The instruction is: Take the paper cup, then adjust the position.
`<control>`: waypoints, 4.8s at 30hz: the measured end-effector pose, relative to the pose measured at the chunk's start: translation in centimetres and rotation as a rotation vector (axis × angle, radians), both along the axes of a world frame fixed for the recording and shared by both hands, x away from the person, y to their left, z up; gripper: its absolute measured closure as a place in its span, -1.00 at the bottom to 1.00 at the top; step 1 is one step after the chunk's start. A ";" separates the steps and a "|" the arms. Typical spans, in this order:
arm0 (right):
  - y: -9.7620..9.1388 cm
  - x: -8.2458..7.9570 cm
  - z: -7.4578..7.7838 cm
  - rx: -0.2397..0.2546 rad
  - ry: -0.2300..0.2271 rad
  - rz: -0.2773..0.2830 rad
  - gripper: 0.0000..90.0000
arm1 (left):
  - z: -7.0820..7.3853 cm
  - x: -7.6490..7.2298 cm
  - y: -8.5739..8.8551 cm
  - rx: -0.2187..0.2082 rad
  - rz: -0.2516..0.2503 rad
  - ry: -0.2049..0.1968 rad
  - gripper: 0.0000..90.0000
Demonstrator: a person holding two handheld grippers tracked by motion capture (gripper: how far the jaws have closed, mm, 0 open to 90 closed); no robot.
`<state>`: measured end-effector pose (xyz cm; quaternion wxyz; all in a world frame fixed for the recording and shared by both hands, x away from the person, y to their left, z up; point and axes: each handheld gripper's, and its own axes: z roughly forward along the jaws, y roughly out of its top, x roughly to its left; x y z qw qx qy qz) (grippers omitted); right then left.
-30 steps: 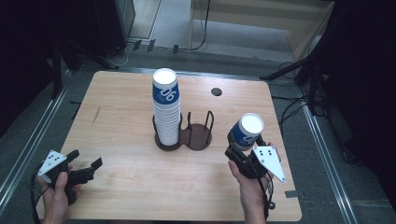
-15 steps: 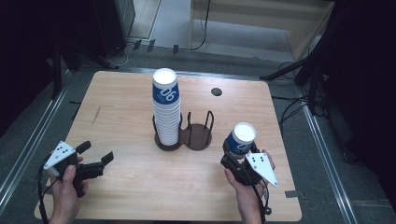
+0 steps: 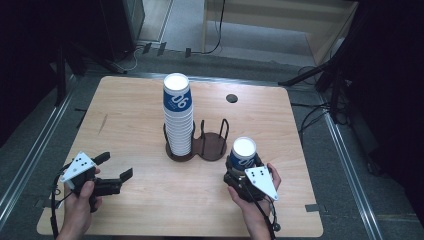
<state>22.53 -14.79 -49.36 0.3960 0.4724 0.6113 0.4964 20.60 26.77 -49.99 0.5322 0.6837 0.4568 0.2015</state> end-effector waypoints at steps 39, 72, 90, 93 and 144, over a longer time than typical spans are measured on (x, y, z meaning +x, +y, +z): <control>7.3 -2.3 -1.9 -0.262 0.014 0.130 -0.56 | 2.0 -0.6 -5.1 0.018 -0.151 0.005 -1.00; 12.3 -5.1 -4.3 -0.560 -0.119 0.316 -0.54 | 1.9 -1.2 -9.9 0.062 -0.345 0.100 -0.85; 13.6 -6.2 -4.9 -0.665 -0.214 0.370 -0.57 | 1.6 -1.4 -10.1 0.051 -0.386 0.100 -0.41; 13.6 -6.2 -5.0 -0.667 -0.212 0.372 -0.61 | 1.5 -1.3 -10.1 0.054 -0.390 0.108 -0.39; 11.5 -5.0 -1.8 -0.244 -0.063 0.214 -0.90 | 1.4 -0.7 -5.5 -0.174 -0.115 -0.200 -0.37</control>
